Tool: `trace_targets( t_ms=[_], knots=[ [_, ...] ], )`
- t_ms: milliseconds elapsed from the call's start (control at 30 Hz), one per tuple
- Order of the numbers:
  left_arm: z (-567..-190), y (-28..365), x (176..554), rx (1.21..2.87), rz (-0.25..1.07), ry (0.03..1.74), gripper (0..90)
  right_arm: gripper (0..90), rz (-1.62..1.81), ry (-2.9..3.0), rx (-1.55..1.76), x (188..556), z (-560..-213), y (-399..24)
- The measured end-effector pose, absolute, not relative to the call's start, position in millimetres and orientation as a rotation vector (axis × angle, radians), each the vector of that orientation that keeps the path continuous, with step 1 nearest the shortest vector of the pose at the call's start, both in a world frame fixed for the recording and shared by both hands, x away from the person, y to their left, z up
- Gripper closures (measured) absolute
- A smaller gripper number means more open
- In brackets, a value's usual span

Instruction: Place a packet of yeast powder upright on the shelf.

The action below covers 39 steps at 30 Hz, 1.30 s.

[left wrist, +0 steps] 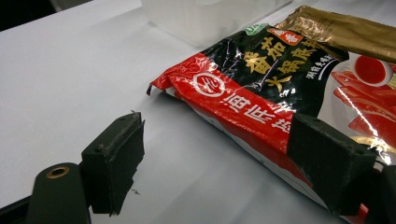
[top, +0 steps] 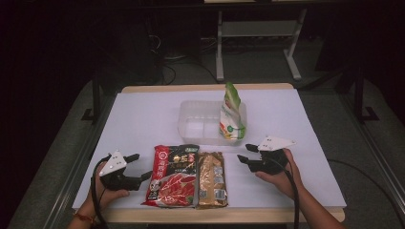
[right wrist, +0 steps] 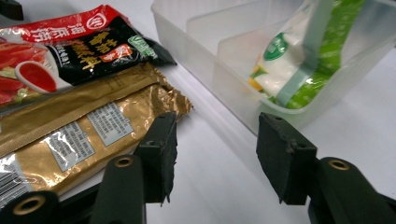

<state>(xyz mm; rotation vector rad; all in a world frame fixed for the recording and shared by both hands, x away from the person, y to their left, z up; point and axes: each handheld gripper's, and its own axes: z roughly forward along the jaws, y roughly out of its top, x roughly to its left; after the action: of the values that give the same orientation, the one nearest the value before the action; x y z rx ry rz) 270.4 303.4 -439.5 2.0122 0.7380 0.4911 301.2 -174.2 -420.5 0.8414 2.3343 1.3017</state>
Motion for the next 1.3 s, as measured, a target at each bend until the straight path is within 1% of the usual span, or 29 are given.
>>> trace_targets(
  t_ms=[267,333,733,900,967,1233,1300],
  knots=[
    [-439.0,300.9,271.6,2.018,0.493,0.732,18.6,38.8,1.301,2.384,0.853,305.1,-426.8,-168.3],
    [-438.6,298.7,271.1,2.023,0.496,0.72,18.6,35.7,1.305,2.398,0.866,306.1,-428.5,-166.2],
    [-437.7,298.0,268.7,2.027,0.498,0.713,18.6,26.9,1.369,2.482,0.903,312.3,-434.3,-148.7],
    [-438.2,297.9,269.6,2.029,0.495,0.716,18.6,24.5,1.395,2.549,0.928,320.0,-437.4,-138.9],
    [-438.3,297.4,269.4,2.028,0.492,0.718,18.6,22.0,1.402,2.58,0.942,323.8,-439.1,-134.4],
    [-437.9,298.1,268.7,2.03,0.496,0.716,18.6,20.1,1.394,2.691,0.954,331.0,-444.3,-111.2],
    [-438.0,298.1,268.7,2.031,0.496,0.715,18.6,18.3,1.369,2.712,0.955,333.5,-446.5,-105.4]
  ],
)
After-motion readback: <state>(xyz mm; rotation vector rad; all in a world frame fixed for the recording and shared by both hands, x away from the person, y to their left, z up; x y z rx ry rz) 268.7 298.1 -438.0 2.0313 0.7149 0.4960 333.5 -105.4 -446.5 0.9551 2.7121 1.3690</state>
